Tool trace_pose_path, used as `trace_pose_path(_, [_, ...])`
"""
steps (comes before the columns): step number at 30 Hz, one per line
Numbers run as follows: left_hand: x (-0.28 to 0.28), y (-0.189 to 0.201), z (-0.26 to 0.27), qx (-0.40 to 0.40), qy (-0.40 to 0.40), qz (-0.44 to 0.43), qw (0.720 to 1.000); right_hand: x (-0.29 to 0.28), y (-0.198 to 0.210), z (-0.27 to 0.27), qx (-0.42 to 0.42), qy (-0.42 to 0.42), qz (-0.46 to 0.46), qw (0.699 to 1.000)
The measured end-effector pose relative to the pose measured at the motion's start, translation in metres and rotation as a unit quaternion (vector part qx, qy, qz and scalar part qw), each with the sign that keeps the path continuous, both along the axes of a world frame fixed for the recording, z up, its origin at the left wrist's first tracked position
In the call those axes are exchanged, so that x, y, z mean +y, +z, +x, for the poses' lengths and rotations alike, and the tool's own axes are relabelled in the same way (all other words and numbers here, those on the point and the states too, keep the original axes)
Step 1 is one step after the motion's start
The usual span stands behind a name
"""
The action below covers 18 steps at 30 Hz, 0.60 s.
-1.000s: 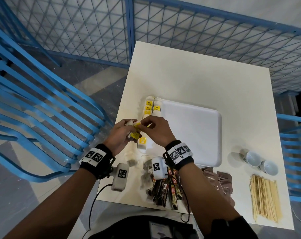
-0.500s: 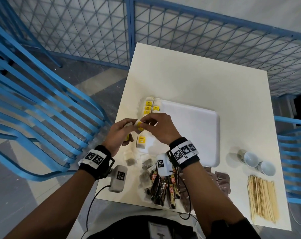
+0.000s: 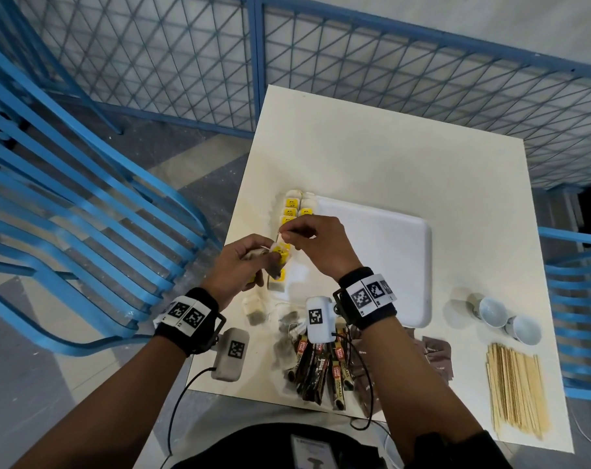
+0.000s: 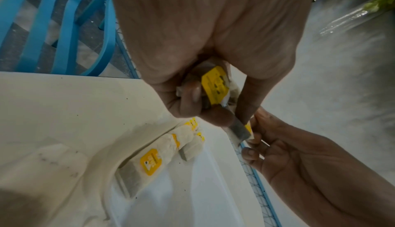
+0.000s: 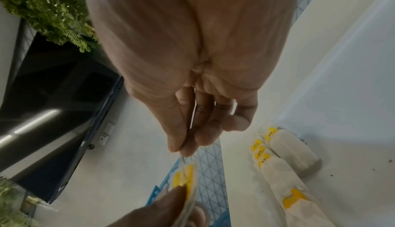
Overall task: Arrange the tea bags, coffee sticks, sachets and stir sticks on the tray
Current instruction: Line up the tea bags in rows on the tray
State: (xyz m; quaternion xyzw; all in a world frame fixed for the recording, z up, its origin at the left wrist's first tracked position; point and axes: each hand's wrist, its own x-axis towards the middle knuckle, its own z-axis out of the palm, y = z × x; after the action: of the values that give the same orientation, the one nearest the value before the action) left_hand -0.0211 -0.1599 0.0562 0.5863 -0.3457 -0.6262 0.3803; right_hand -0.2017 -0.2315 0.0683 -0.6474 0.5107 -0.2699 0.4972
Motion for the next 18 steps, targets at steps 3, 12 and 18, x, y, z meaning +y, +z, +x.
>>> trace_pose_path(3, [0.000,0.003,-0.002,-0.006,-0.006,0.002,1.000,0.000,-0.003,-0.001,-0.012,-0.008,0.010,1.000])
trace_pose_path(12, [-0.001,0.006,-0.006,-0.043,0.050,-0.060,0.996,0.002,-0.008,-0.005,-0.064,-0.006,0.099,0.993])
trace_pose_path(18, [-0.001,-0.002,-0.004,-0.074,0.066,-0.112,0.989,0.000,-0.012,-0.010,-0.051,0.044,0.172,0.983])
